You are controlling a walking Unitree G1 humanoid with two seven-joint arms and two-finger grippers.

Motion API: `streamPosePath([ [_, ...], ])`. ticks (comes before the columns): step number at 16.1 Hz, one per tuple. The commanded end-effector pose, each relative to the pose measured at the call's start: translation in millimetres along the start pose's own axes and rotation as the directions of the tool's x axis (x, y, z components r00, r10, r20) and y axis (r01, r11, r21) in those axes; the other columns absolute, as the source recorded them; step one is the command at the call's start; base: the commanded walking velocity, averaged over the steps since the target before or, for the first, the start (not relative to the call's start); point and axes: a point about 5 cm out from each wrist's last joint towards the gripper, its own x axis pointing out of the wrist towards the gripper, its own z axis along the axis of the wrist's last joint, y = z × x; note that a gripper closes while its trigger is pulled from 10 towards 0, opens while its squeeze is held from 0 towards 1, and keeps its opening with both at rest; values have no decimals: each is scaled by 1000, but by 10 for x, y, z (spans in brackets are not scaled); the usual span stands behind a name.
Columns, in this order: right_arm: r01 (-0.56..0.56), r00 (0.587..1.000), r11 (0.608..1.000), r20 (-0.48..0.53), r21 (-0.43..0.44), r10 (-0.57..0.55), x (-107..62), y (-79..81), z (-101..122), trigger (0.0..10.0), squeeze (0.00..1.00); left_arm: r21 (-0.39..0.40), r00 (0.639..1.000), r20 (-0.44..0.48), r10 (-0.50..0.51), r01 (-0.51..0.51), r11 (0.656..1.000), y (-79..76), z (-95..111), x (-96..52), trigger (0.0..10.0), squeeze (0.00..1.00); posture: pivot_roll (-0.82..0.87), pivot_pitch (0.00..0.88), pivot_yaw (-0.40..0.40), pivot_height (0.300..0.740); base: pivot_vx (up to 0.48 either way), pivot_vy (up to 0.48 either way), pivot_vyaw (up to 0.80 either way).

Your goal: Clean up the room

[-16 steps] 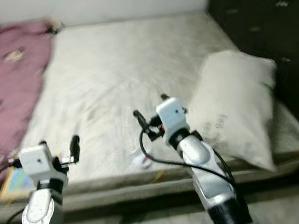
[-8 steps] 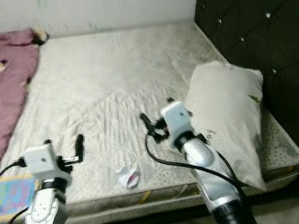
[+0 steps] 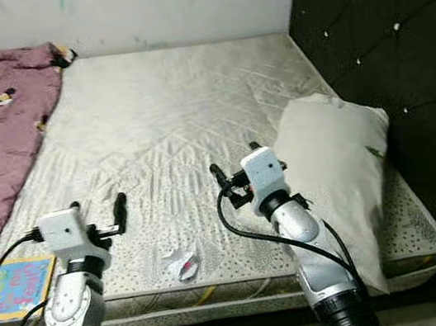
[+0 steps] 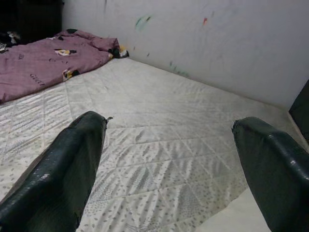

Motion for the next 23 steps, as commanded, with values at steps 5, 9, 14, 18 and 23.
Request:
streamPosePath([
  [5, -1, 1000, 1000, 9, 5, 1, -2, -10, 20, 10000, 0, -20, 1000, -20, 12, -12, 1000, 16, -16, 10, 10000, 0, -16, 0, -47, 740, 0, 246, 0],
  [9, -12, 1000, 1000, 4, 13, 12, -1, -1, 12, 10000, 0, -24, 1000, -17, 19, -20, 1000, 22, -11, 6, 10000, 0, -13, 0, -48, 740, 0, 480, 0],
  [14, -23, 1000, 1000, 4, 13, 23, 21, -2, 17, 10000, 0, -17, 1000, 1, 29, -29, 999, 36, 12, -3, 10000, 0, 0, 0, -54, 740, 0, 288, 0],
  [18, 2, 1000, 1000, 12, 10, -2, 35, -38, 24, 10000, 0, -23, 993, -9, 119, -119, 993, 111, 3, -15, 10000, 0, 6, 0, -52, 740, 0, 0, 0],
  [23, 193, 981, 980, -32, 53, -192, -95, -301, -42, 10000, 0, 37, 982, 35, 186, -187, 982, 250, 45, -232, 10000, 0, 6, 0, -40, 740, 0, 0, 0],
])
